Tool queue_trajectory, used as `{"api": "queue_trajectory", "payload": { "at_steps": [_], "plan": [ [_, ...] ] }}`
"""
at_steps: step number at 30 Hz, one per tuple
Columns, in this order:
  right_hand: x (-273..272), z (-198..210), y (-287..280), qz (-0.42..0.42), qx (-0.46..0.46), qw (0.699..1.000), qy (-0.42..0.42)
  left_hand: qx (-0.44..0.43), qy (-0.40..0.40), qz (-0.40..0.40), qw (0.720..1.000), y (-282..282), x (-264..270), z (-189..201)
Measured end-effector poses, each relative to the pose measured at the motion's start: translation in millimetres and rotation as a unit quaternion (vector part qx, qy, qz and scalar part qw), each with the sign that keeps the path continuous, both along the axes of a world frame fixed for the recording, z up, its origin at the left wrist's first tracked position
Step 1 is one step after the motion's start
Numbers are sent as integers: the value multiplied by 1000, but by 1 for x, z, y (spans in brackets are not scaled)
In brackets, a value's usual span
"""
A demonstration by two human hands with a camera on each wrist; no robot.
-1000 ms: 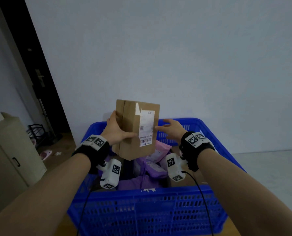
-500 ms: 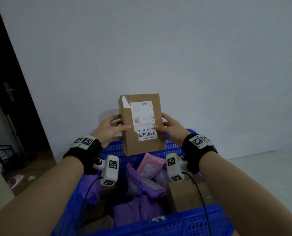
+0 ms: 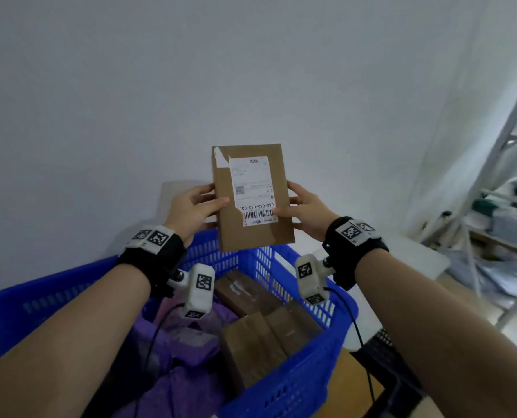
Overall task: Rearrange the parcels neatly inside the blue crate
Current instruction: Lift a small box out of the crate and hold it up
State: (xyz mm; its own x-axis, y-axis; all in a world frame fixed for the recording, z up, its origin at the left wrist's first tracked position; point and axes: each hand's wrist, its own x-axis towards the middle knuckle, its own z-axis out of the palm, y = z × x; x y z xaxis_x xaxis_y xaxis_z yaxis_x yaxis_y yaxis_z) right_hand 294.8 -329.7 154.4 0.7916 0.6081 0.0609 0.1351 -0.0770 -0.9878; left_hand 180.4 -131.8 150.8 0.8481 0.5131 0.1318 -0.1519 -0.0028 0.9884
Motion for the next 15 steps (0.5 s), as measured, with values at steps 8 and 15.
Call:
{"api": "queue_trajectory", "payload": {
  "at_steps": [8, 15],
  "plan": [
    [83, -18, -92, -48, 9, 998, 49, 1, 36, -55, 998, -76, 108, -13],
    [187, -45, -165, -61, 8, 993, 103, 36, 134, -106, 985, -136, 210, -31]
  ]
}}
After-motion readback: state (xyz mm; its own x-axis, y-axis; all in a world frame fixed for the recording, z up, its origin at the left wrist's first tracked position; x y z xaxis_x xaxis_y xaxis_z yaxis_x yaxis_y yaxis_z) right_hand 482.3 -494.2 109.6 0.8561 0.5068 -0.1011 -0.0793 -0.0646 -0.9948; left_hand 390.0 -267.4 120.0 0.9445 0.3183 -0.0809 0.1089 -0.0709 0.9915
